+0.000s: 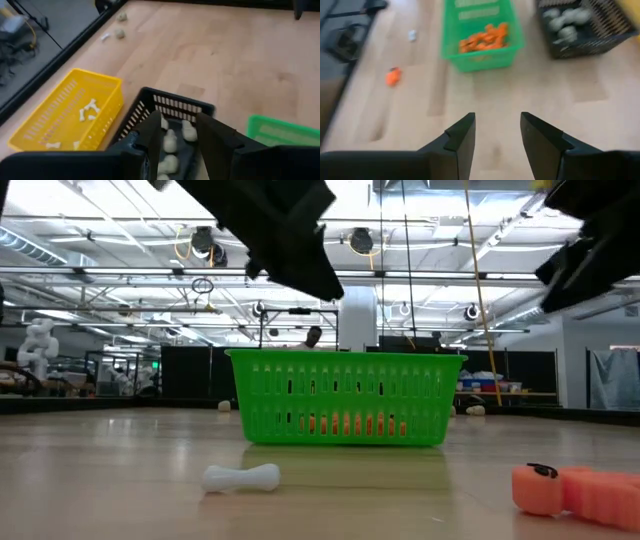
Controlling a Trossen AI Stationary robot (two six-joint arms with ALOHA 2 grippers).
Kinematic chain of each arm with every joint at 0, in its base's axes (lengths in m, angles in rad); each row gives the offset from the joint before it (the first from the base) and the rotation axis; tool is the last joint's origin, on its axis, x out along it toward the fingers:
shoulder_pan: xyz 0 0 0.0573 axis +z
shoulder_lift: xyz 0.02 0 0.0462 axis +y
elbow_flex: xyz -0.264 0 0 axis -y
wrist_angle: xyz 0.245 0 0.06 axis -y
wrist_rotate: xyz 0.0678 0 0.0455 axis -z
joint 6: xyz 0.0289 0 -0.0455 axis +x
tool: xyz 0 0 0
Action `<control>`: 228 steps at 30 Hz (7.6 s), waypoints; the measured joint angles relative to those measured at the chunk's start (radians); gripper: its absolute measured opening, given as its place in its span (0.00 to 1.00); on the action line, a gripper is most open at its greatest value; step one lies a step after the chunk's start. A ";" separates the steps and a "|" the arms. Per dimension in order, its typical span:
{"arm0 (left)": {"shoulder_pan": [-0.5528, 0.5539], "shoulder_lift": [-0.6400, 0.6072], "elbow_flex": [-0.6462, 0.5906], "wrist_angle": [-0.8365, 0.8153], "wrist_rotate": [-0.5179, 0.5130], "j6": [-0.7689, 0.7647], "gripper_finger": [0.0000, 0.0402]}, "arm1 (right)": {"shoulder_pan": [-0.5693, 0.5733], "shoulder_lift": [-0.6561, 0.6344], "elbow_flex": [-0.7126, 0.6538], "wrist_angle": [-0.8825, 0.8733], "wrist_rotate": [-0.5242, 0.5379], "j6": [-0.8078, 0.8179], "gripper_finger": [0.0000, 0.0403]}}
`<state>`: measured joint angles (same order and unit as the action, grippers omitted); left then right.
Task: Sort Halloween decoration
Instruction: Put the orange skeleton toy into the green basket
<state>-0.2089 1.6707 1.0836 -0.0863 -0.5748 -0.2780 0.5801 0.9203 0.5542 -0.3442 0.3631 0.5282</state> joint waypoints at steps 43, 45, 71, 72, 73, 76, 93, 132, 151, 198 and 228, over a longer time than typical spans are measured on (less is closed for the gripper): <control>-0.309 0.023 -0.001 0.004 -0.217 -0.210 0.30 | 0.003 0.434 0.373 -0.632 -0.105 0.383 0.35; -0.318 0.023 -0.001 -0.010 -0.215 -0.214 0.30 | 0.000 0.432 0.359 -0.572 -0.173 0.389 0.35; -0.335 0.023 -0.001 0.003 -0.238 -0.207 0.30 | 0.355 0.767 0.545 -0.349 -0.101 0.770 0.44; -0.335 0.023 -0.001 0.003 -0.238 -0.213 0.30 | 0.361 0.791 0.568 -0.366 -0.100 0.769 0.44; -0.335 0.023 -0.001 0.003 -0.238 -0.215 0.30 | 0.365 0.816 0.586 -0.384 -0.101 0.769 0.44; -0.335 0.023 -0.001 0.003 -0.238 -0.215 0.30 | 0.372 0.888 0.636 -0.435 -0.102 0.774 0.44; -0.362 0.023 -0.001 0.003 -0.238 -0.244 0.30 | 0.381 0.986 0.672 -0.482 -0.118 0.901 0.27; -0.360 0.023 -0.001 -0.002 -0.325 -0.259 0.30 | 0.287 0.328 0.337 0.026 0.468 -0.014 0.04; -0.355 0.024 0.000 0.033 -0.434 -0.160 0.30 | -0.119 0.286 -0.252 1.477 -0.264 -0.588 0.04; -0.281 0.024 0.000 0.059 -0.396 -0.233 0.30 | -0.285 0.286 -0.251 1.475 -0.365 -0.389 0.04; -0.280 0.024 0.000 0.059 -0.396 -0.231 0.30 | -0.285 0.286 -0.213 1.397 -0.250 -0.528 0.04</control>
<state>-0.4886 1.6943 1.0836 -0.0273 -0.9711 -0.5087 0.2955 1.2060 0.3408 1.0532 0.1130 0.0002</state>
